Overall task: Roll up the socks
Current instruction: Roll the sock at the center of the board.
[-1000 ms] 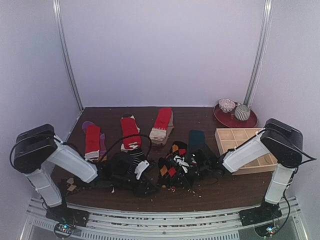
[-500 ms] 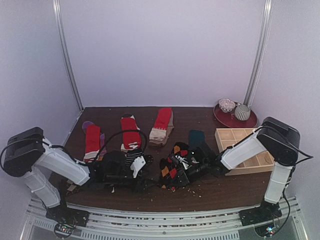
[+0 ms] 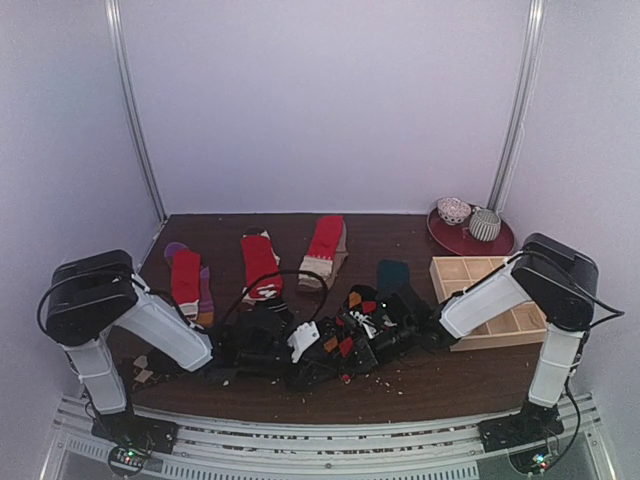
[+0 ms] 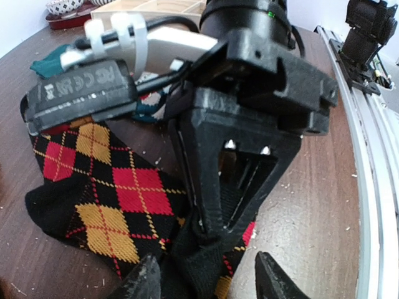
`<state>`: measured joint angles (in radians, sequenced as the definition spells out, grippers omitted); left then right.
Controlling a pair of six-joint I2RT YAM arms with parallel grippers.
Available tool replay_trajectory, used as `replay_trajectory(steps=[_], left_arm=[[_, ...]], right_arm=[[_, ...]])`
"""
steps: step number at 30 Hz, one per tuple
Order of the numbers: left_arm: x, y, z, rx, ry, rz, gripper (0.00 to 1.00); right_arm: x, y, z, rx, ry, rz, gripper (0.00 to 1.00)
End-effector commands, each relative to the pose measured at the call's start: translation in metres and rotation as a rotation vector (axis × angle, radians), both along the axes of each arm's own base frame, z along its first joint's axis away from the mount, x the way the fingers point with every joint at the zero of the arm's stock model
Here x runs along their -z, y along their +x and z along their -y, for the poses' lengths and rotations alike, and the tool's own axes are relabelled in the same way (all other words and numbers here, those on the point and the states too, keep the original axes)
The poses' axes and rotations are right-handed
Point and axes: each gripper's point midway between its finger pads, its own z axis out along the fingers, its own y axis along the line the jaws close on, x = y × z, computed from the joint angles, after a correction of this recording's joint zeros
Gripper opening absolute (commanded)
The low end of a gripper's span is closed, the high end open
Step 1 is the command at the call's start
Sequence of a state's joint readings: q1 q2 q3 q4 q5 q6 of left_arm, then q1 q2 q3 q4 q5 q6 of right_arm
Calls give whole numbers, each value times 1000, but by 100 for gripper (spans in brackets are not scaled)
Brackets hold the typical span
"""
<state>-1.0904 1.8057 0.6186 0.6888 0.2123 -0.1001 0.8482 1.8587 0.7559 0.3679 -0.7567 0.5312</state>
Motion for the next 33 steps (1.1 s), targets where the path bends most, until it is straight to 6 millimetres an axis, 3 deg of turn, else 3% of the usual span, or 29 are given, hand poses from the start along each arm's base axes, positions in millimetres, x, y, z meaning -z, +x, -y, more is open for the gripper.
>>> replay_trajectory(steps=[1, 4, 12, 14, 17, 21, 26, 28, 33], left_arm=[[6, 6, 9, -2, 1, 21, 49], [18, 6, 8, -8, 19, 0, 44], [24, 5, 7, -25, 24, -33, 9], [26, 5, 6, -27, 28, -44, 2], [34, 4, 3, -46, 47, -82, 0], [55, 4, -8, -113, 108, -207, 0], [80, -4, -24, -155, 188, -348, 0], [86, -9, -29, -163, 210, -392, 0], [96, -17, -38, -168, 237, -457, 0]], right_arm=[[43, -21, 26, 14, -159, -120, 4], [44, -21, 27, 13, -161, -124, 4], [51, -23, 31, 7, -184, -124, 5], [50, -23, 32, 7, -185, -114, 7], [46, -18, 32, -7, -190, -62, 19], [19, -1, 35, -24, -195, 122, 32], [-48, 21, 38, 2, -89, 490, 42], [-68, 10, 37, -45, -46, 669, 49], [-71, -19, 35, -209, -29, 938, 51]])
